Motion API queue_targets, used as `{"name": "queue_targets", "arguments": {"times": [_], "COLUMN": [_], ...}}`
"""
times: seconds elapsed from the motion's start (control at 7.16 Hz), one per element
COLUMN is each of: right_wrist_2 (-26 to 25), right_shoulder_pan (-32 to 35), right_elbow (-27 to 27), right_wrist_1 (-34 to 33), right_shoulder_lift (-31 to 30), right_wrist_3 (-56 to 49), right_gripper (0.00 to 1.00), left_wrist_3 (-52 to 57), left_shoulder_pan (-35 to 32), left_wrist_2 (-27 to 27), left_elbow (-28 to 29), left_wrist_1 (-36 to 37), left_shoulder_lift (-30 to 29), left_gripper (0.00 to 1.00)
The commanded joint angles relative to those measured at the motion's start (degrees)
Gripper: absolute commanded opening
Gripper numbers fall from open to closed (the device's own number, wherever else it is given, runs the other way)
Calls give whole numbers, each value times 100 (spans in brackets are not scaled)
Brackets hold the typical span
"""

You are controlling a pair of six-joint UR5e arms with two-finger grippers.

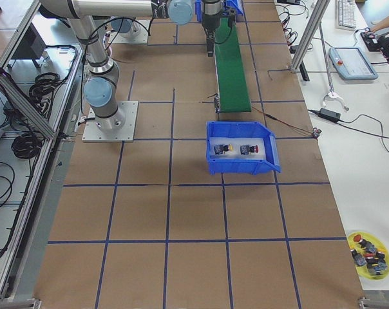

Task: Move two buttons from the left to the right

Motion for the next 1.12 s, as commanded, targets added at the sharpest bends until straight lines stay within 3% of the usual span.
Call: {"name": "queue_targets", "arguments": {"times": [0.0,0.98], "right_wrist_2": [-2,-2], "right_shoulder_pan": [0,0], "right_elbow": [-9,-9], "right_wrist_1": [-6,-15], "right_shoulder_lift": [1,1], "right_wrist_3": [-9,-9], "right_gripper": [100,100], "left_wrist_3": [-28,-213], "left_shoulder_pan": [0,0], "left_wrist_2": [0,-9], "left_elbow": [7,-11], "left_wrist_1": [0,0], "left_shoulder_lift": [9,35], "left_gripper": [100,100]}}
